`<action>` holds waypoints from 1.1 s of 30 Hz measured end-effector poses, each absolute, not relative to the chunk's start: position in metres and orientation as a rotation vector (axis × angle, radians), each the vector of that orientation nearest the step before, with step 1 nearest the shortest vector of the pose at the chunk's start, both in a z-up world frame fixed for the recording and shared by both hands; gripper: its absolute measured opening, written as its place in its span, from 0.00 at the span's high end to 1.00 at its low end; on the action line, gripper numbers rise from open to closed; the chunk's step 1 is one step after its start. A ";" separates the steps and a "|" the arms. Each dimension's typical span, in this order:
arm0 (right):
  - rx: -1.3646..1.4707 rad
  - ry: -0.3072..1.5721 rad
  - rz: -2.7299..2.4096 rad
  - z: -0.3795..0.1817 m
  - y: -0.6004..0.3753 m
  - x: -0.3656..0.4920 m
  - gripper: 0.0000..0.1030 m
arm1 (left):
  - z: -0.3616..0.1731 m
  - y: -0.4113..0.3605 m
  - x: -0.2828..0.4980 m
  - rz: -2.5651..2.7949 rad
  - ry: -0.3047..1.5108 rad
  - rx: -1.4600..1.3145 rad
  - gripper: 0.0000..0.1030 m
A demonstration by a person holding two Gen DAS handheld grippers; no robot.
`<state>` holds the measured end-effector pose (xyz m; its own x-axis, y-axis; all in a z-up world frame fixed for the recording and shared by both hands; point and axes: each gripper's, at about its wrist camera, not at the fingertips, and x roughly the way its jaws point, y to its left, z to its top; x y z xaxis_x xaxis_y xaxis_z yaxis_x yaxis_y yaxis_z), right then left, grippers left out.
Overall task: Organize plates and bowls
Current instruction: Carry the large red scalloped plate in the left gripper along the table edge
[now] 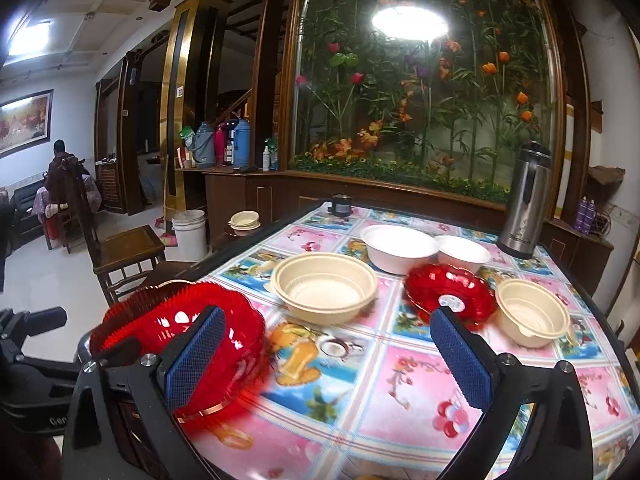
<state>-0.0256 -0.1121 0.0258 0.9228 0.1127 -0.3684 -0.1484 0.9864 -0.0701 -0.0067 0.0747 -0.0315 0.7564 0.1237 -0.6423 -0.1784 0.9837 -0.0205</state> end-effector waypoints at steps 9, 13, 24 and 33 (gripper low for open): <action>-0.087 0.407 0.184 0.034 -0.082 -0.013 0.00 | -0.033 0.109 0.002 0.211 0.718 -0.081 0.00; -0.072 0.422 0.207 0.031 -0.075 -0.011 0.00 | -0.036 0.119 0.000 0.233 0.726 -0.093 0.00; -0.071 0.481 0.263 0.011 -0.081 -0.019 0.00 | -0.045 0.104 -0.001 0.261 0.765 -0.102 0.00; 0.004 0.488 0.262 0.005 -0.118 -0.036 0.00 | -0.046 0.077 -0.012 0.275 0.768 -0.056 0.00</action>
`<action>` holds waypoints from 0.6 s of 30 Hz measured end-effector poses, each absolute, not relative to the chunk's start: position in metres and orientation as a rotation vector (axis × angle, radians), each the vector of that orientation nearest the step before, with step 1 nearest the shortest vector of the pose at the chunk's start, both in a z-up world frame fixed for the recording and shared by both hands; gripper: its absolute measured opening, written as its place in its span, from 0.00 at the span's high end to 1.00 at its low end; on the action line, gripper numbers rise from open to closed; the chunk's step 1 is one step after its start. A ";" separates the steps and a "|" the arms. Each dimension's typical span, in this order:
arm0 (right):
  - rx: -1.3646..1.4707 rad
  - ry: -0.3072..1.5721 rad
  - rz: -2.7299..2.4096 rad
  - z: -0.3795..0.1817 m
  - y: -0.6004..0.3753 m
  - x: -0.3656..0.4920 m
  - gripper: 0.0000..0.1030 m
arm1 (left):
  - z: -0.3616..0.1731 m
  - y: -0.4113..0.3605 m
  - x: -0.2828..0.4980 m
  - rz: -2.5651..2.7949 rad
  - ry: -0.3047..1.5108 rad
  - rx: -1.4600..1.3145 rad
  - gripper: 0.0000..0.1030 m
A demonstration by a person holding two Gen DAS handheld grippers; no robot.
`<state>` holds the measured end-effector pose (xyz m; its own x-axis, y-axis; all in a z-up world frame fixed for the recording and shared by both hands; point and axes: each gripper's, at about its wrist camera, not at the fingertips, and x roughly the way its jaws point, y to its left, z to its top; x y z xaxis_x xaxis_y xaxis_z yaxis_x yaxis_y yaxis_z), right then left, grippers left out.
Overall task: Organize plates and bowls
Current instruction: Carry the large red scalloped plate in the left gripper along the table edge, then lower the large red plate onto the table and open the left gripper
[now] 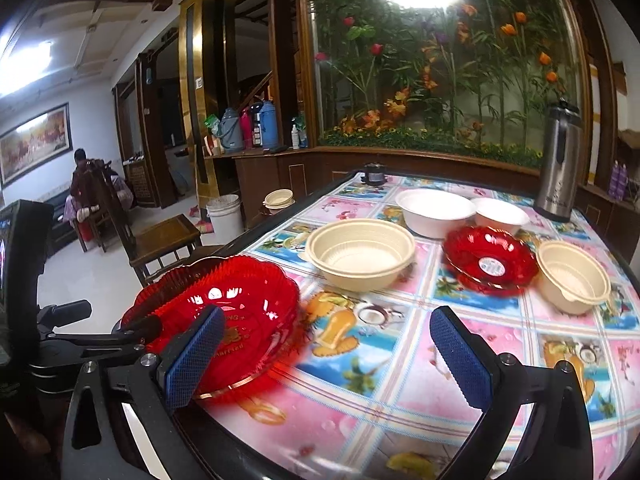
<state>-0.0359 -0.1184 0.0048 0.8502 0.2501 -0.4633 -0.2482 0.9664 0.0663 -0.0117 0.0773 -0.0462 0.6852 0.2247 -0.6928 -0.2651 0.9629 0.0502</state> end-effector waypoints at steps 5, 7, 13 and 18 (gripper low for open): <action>0.059 0.509 0.258 0.003 -0.139 -0.043 0.00 | -0.048 0.069 -0.013 0.269 0.780 -0.042 0.00; 0.076 0.515 0.252 0.003 -0.145 -0.044 0.00 | -0.048 0.069 -0.011 0.268 0.779 -0.045 0.00; 0.089 0.541 0.256 0.004 -0.140 -0.033 0.00 | -0.056 0.074 0.002 0.259 0.799 -0.056 0.00; 0.061 0.575 0.286 0.000 -0.114 -0.010 0.00 | -0.065 0.090 0.013 0.274 0.825 -0.063 0.00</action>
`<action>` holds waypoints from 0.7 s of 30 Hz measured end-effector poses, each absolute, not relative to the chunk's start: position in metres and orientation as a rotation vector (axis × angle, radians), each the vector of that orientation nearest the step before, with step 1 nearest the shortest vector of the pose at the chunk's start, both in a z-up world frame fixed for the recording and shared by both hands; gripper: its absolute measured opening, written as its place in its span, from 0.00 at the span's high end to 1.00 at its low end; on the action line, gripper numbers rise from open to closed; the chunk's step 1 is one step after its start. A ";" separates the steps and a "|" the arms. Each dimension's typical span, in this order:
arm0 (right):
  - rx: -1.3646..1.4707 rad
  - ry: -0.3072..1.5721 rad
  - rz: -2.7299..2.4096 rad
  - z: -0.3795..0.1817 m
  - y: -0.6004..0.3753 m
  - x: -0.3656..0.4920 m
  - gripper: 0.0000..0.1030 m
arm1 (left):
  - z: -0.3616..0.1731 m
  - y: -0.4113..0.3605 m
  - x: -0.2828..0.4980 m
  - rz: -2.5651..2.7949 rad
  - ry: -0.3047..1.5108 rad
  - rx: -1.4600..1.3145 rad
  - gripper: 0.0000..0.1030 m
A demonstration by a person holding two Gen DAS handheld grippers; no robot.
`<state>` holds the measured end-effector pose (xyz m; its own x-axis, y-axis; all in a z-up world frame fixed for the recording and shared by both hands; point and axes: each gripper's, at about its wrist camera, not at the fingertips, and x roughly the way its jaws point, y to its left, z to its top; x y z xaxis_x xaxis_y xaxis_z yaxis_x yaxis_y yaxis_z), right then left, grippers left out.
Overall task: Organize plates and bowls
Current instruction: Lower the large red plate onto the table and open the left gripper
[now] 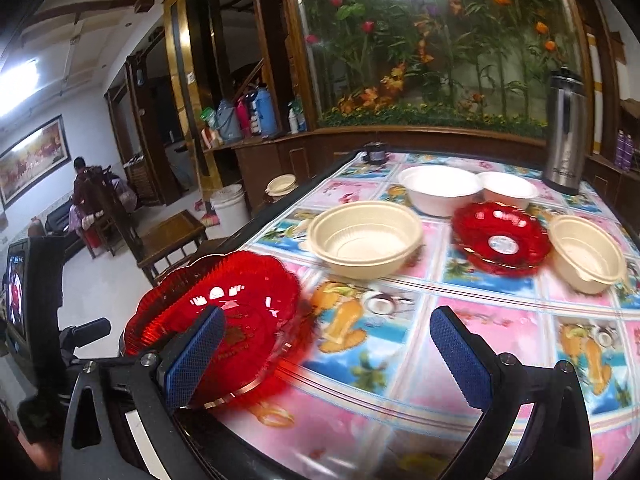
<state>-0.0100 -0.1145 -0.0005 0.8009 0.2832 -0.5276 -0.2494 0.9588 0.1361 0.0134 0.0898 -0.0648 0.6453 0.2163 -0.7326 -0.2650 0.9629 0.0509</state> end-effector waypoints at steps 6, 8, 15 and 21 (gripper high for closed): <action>0.043 0.630 0.325 -0.014 -0.085 0.012 0.01 | -0.074 0.112 0.024 0.288 0.850 -0.103 0.00; 0.035 0.650 0.335 -0.018 -0.077 0.016 0.02 | -0.077 0.116 0.026 0.286 0.861 -0.109 0.00; 0.040 0.685 0.327 -0.028 -0.068 0.025 0.02 | -0.083 0.120 0.029 0.280 0.880 -0.106 0.00; 0.046 0.732 0.321 -0.037 -0.065 0.032 0.02 | -0.089 0.118 0.034 0.271 0.914 -0.117 0.00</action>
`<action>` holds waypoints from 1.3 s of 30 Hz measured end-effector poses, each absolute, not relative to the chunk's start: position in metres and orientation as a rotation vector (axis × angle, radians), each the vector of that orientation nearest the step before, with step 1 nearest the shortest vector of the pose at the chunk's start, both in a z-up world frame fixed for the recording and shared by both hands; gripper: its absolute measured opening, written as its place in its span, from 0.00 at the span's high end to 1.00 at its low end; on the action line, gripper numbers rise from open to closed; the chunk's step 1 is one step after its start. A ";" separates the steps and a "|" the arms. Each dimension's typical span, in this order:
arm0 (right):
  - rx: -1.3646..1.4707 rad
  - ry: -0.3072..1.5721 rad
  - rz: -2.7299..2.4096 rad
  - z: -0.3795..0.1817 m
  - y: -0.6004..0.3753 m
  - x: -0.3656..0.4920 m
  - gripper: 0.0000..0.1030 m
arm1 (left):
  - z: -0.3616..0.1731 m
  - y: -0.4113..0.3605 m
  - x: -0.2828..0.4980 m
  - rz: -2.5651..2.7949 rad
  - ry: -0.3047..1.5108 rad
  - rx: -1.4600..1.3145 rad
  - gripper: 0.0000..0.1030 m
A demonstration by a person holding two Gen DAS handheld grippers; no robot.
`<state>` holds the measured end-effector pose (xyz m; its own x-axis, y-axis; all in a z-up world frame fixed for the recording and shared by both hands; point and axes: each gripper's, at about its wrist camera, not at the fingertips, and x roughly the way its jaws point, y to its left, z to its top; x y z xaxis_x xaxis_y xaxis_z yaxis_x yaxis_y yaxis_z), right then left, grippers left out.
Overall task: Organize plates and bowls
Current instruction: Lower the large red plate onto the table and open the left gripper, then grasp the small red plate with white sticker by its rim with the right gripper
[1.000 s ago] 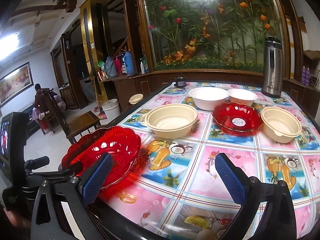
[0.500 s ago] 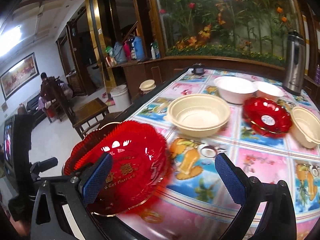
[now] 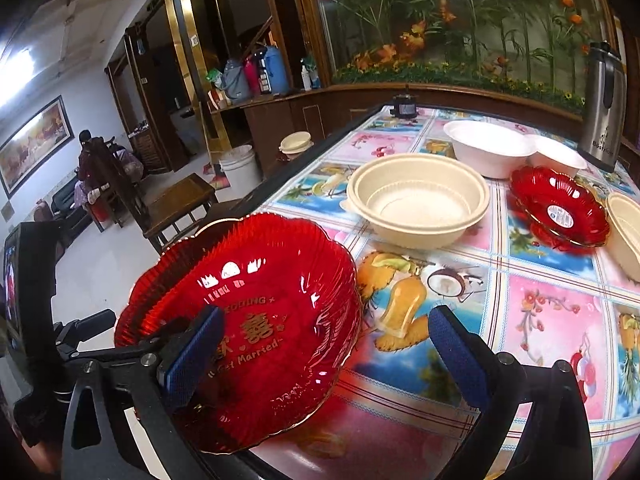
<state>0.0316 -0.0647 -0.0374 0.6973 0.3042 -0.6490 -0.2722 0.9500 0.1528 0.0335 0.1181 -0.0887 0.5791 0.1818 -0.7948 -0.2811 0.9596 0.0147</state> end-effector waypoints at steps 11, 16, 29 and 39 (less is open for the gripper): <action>0.100 0.944 0.320 -0.071 -0.072 0.063 0.68 | -0.103 0.092 0.051 0.158 0.994 -0.101 0.05; 0.170 0.950 0.360 -0.075 -0.086 0.068 0.90 | -0.100 0.077 0.062 0.099 0.990 -0.069 0.07; 0.336 0.928 0.416 -0.065 -0.153 0.064 0.59 | -0.066 0.084 0.033 0.120 0.950 0.007 0.11; 0.586 0.795 0.062 -0.054 -0.303 0.090 0.41 | 0.001 0.023 0.047 -0.022 0.788 -0.002 0.09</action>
